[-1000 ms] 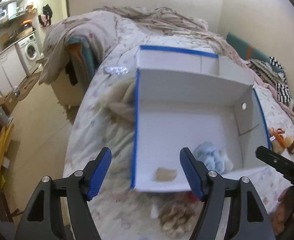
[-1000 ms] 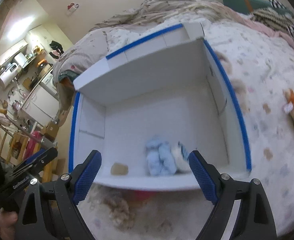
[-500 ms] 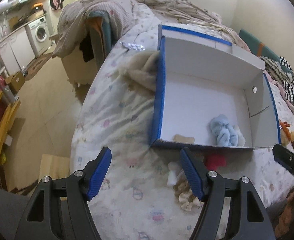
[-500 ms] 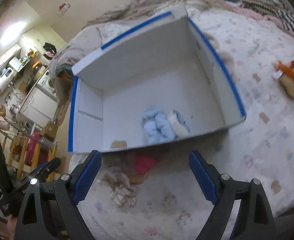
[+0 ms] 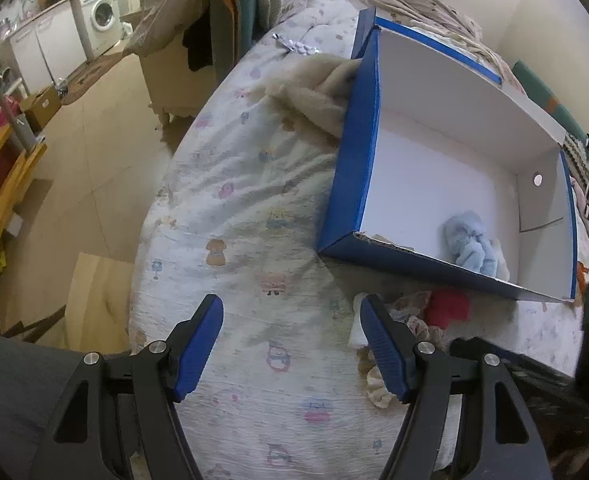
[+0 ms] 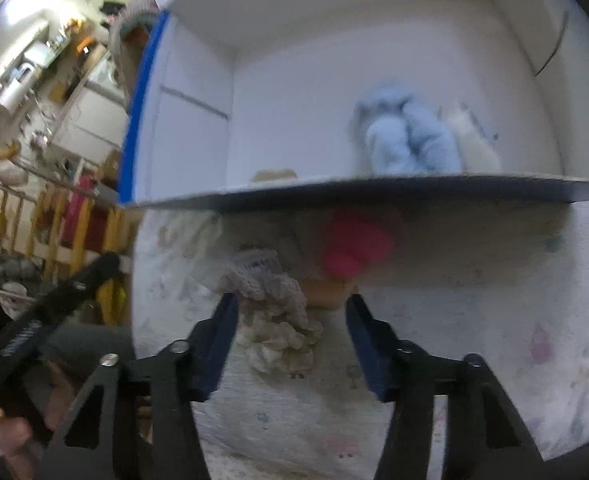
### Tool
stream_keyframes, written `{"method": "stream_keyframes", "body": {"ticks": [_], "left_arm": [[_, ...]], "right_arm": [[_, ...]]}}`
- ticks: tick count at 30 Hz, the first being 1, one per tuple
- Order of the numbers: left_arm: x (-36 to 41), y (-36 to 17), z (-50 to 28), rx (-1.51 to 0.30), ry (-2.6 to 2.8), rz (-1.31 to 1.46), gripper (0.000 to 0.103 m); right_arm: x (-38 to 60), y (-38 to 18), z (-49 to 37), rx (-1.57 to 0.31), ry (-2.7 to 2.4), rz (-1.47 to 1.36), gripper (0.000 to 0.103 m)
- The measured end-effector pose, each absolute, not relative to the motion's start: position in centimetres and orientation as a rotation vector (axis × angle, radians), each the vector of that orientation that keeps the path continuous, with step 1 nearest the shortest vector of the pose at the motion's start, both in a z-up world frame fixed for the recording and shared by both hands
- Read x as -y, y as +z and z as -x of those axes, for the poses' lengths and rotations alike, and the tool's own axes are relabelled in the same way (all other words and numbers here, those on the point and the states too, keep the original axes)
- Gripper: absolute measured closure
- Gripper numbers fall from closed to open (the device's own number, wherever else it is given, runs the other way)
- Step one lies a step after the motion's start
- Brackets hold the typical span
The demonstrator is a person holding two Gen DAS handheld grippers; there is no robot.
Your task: Organize soft objects
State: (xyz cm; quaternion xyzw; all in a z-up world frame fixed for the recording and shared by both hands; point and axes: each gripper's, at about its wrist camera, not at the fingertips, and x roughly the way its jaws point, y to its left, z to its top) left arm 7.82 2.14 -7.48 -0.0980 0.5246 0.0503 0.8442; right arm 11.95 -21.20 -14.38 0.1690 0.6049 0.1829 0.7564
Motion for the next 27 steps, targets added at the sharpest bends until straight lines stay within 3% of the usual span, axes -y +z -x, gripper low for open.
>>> {"method": "stream_keyframes", "body": {"ticks": [4,10,13,18,22,24,26,27], "left_arm": [[-2.1,-7.7,-8.1,-1.116,0.104,0.212,0.035],[-1.8,-8.1,-8.5,-1.131,0.099,0.219,0.035],[-1.4,-8.1,-8.5,-1.13,0.098,0.201,0.035],[-1.6,-8.4,-8.4,-1.129,0.108,0.18,0.035],[-2.0,-8.5,-8.3,-1.138,0.116,0.197,0.035],[-1.9,-8.5,-8.3,-1.136,0.115,0.201,0.035],[-1.6,-8.4,-8.3,-1.132,0.112,0.19,0.035],[-1.5,-8.3,-8.3,-1.127,0.111,0.179,0.035]], "right_arm": [[20.3,-15.6,-12.2,-1.352,0.398,-0.331,0.058],[20.1,-14.5,-11.6,-1.313,0.435,-0.283,0.098],[20.1,-12.8,-11.2,-1.246,0.489,-0.298,0.101],[21.0,-9.7,-9.8,-1.128,0.554,-0.298,0.101],[22.8,-10.8,-10.3,-1.167,0.482,-0.37,0.099],[23.1,-11.8,-11.2,-1.207,0.431,-0.389,0.089],[22.9,-12.7,-12.0,-1.238,0.407,-0.4,0.066],[22.8,-13.1,-12.3,-1.255,0.401,-0.405,0.06]]}}
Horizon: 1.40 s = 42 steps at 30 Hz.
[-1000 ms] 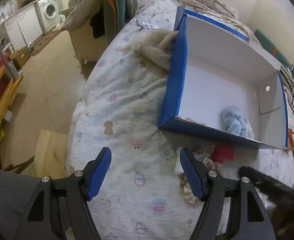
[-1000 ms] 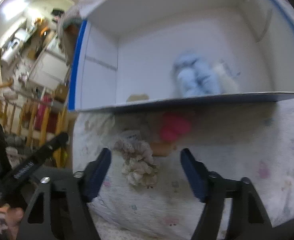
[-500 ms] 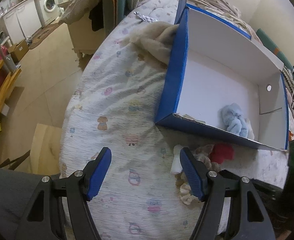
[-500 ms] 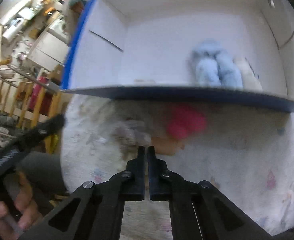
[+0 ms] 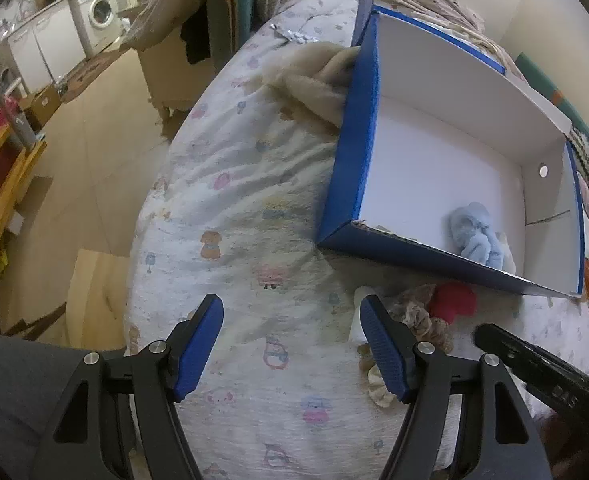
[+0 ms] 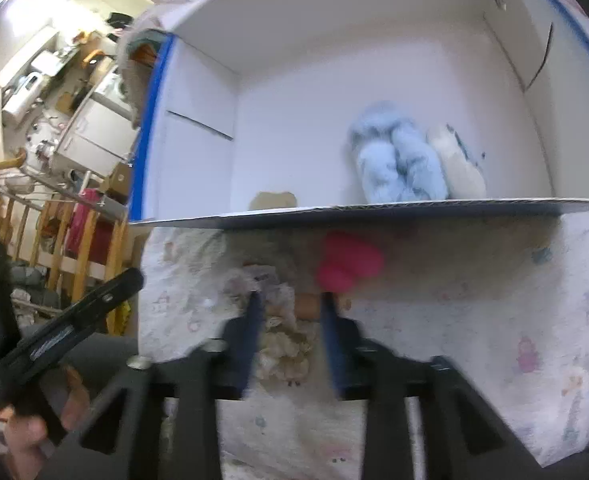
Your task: Organize soft objects
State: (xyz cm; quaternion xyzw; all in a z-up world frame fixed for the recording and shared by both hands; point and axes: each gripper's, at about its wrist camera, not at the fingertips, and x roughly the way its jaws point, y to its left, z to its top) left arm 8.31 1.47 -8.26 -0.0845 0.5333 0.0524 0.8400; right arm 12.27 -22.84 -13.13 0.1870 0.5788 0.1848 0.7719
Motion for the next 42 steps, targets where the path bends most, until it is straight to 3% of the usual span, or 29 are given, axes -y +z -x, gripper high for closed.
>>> {"method": "stream_keyframes", "body": {"ticks": [1,6,10,13,14,28,36,42], "left_arm": [[-1.4,-8.2,-8.3,-1.124,0.112,0.173,0.035],[-1.9,-8.2,-8.2,-1.124,0.12,0.185,0.035],[-2.3,-8.4,-8.3,-1.13,0.124,0.202,0.035],[-2.2,-8.3,-8.3,-1.13,0.122,0.2,0.035],[-2.2,-8.3,-8.3,-1.129,0.122,0.199,0.035],[-1.1,-9.8,-7.9,-1.201,0.056,0.19,0.035],[4.0,-13.8,-8.0,-1.388,-0.158,0.132,0.033],[6.3,-15.5,-8.6,-1.425,-0.195,0.12,0.033]], "right_arm": [[22.6,-13.5,-12.4,-1.265,0.398,-0.405,0.053],[21.1,-15.3,-13.0,-1.329,0.387,-0.348,0.054],[19.8,-15.9,-13.0,-1.339,0.415,-0.283,0.068],[19.4,-15.8,-12.7,-1.341,0.446,-0.272,0.092],[19.4,-15.4,-12.5,-1.329,0.454,-0.264,0.094],[24.4,-6.2,-8.6,-0.997,0.565,-0.34,0.095],[26.7,-6.6,-9.0,-1.022,0.426,-0.381,0.095],[26.7,-7.2,-9.4,-1.035,0.407,-0.39,0.095]]}}
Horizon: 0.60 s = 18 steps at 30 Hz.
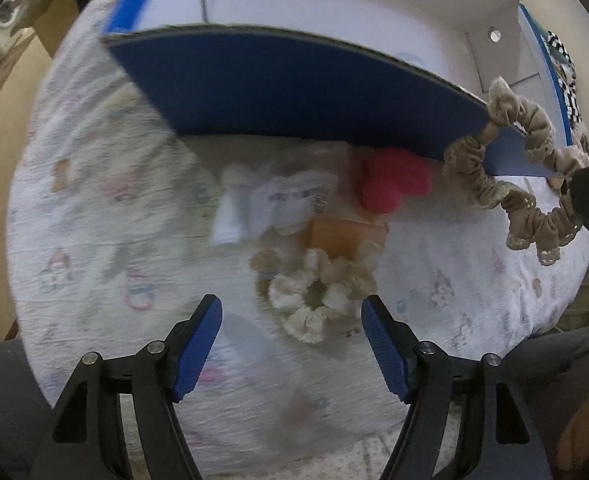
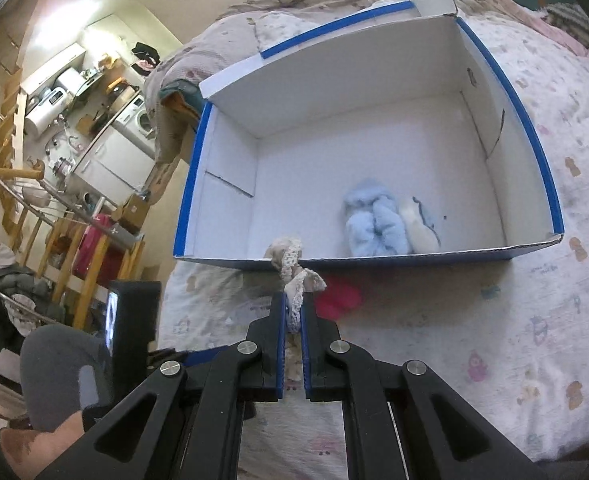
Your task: Organize soft objects
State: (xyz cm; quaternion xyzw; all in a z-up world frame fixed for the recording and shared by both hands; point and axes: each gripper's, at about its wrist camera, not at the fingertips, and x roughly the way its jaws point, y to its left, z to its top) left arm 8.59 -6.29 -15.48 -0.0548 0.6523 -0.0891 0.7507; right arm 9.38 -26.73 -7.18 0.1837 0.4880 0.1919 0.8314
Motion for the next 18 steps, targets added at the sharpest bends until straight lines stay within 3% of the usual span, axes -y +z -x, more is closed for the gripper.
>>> {"method": "stream_keyframes", "body": {"ticks": [3,4,5,7,10,18], "left_arm": [[7.2,-16.0,-8.8,-1.439,-0.212,0.106,0.034],[7.6,-16.2,-8.8,-1.436,-0.217,0.074,0.04],[7.9,-16.3,-8.9,-1.435,-0.218,0.047,0.061],[8.4,-17.0,-8.9,-1.464,-0.23,0.001,0.084],[8.0,-17.0,-8.8,-1.472,-0.265,0.035,0.092],[4.6,-14.5,-7.2,-1.402,-0.238,0.03,0.094]], "right_arm": [[26.9,-7.6,-9.5,-1.048,0.392,-0.393,0.095],[27.0,-7.8,-9.6,-1.056,0.388,-0.395,0.095],[27.0,-7.9,-9.6,-1.062,0.383,-0.398,0.095],[27.0,-8.2,-9.7,-1.07,0.376,-0.395,0.095],[26.9,-8.3,-9.7,-1.077,0.375,-0.394,0.095],[26.1,-8.2,-9.6,-1.083,0.39,-0.371,0.095]]}}
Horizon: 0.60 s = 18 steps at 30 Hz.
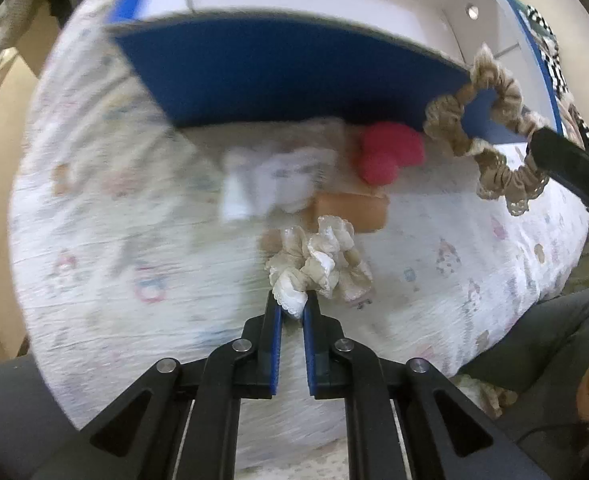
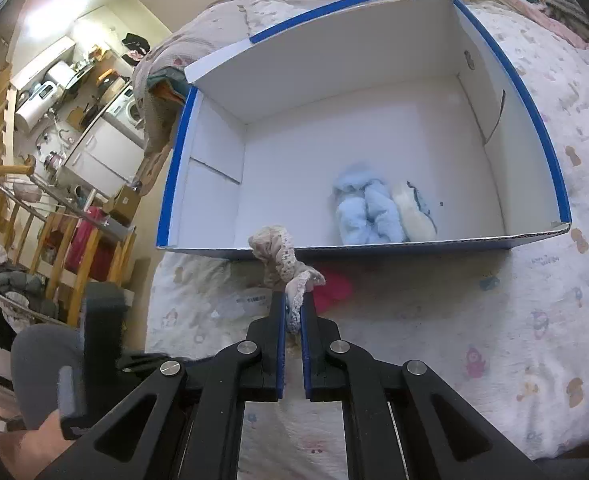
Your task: Organize soft objects
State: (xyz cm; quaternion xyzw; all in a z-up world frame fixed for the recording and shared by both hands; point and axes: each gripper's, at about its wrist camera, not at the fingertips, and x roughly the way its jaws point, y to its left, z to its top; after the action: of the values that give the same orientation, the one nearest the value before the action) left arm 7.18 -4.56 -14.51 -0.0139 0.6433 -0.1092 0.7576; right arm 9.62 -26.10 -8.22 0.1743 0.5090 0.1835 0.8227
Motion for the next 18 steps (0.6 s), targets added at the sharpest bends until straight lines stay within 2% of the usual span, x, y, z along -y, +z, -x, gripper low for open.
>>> {"method": "stream_keyframes", "body": {"ticks": [12,18], "left_arm": [[-1.1,-12.0,-6.5,-1.256,-0.03,0.014,0.094],[-0.2,-11.2,-5.8,-1.206,-0.003,0.017,0.094]], "right_arm": [[26.0,-6.5,-7.8,-1.001,0.439,-0.347,0.095],[25.9,-5.9,-6.9,-0.964,0.465,-0.361,0.095]]}}
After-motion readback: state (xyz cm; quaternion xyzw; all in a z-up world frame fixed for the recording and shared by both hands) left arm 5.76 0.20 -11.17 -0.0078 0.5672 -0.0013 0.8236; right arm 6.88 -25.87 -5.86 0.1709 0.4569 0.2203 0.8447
